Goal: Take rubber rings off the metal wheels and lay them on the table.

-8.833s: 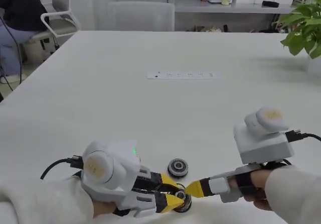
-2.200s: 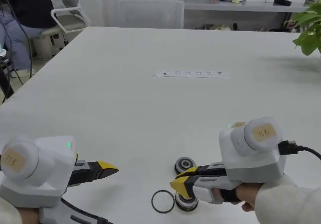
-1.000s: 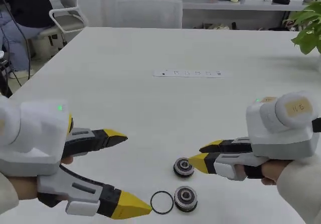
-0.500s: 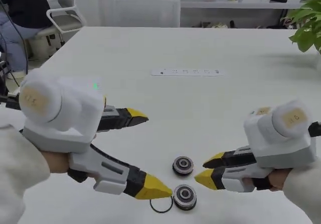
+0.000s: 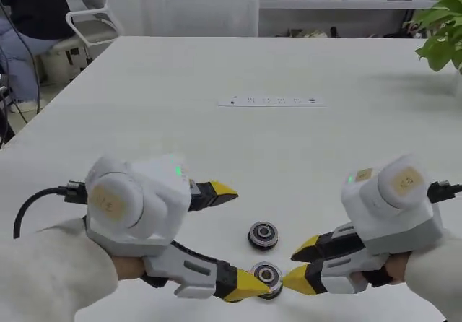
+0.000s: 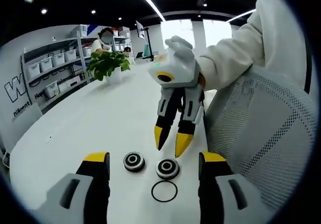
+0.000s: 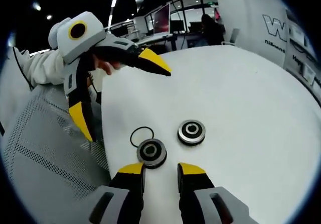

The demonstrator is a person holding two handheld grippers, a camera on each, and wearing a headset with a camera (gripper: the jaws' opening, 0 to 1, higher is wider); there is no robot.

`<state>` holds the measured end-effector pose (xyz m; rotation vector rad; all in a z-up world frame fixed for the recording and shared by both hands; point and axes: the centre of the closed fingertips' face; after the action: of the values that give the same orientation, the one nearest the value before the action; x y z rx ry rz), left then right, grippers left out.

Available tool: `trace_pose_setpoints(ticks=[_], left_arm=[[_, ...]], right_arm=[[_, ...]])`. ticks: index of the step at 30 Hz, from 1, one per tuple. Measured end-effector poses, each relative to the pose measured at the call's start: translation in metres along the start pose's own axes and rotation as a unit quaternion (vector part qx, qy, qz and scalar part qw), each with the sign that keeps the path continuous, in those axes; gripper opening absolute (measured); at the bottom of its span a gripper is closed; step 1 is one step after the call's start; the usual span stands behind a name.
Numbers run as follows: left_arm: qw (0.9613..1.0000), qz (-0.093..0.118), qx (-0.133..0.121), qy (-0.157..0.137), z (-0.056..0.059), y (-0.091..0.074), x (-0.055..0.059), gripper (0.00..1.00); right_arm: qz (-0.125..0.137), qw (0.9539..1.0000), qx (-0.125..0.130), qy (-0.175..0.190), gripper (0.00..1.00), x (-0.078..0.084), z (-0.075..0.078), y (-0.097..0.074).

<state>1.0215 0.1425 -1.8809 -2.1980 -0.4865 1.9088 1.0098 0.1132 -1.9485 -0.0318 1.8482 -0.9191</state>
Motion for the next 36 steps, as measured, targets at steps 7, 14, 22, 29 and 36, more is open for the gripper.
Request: trace_pose_setpoints(ticks=[7,14,22,29,36], left_arm=[[0.9997,0.02,0.002,-0.012,0.001,0.01,0.003,0.47],[0.9996,0.016,0.011,-0.023,0.007,0.019,0.011,0.34],[0.9992,-0.005,0.014,-0.037,0.009,0.029,0.03,0.28],[0.9984,-0.027,0.02,-0.045,0.012,0.033,0.046,0.24],[0.9982,-0.029,0.022,-0.047,0.014,0.034,0.046,0.16]], right_arm=[[-0.019,0.9997,-0.013,-0.011,0.23,0.008,-0.006,0.004],[-0.018,0.9995,-0.017,-0.017,0.23,0.008,-0.008,0.006],[-0.015,0.9992,-0.021,-0.031,0.23,0.008,-0.011,0.01],[-0.018,0.9989,-0.023,-0.036,0.23,0.009,-0.012,0.011],[-0.017,0.9989,-0.023,-0.038,0.22,0.008,-0.012,0.011]])
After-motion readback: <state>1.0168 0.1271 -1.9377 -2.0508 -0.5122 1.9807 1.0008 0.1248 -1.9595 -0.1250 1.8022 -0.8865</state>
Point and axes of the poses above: the centre of the closed fingertips' face, and the gripper's own axes: y roughly forward along the fingers, z roughly to its right, x roughly out of its underside, and after that the axes turned 8 degrees about z, right-handed
